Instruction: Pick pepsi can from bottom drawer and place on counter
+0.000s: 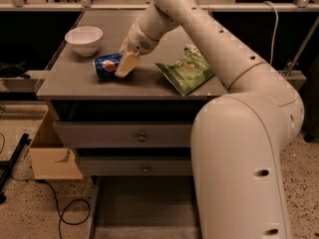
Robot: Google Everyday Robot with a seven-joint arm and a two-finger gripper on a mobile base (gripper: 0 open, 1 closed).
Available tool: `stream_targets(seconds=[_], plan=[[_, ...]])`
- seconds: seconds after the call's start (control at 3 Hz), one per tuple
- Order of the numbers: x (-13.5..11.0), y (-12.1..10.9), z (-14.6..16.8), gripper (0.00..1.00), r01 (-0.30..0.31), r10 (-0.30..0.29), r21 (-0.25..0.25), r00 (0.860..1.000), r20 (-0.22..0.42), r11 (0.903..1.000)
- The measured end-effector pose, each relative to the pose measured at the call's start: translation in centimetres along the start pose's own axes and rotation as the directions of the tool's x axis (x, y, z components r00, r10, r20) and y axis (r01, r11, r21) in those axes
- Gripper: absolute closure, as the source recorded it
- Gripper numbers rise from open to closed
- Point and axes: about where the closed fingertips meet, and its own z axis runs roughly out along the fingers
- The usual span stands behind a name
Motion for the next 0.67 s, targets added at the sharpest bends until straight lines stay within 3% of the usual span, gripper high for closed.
stream_targets(seconds=[0.33,0.67], plan=[[0.00,0.00,0.00,0.34,0.000,0.000,0.000,1.000,0.000,1.0000],[0.00,0.00,0.01,0.04,0.000,0.000,0.000,1.000,0.000,1.0000]])
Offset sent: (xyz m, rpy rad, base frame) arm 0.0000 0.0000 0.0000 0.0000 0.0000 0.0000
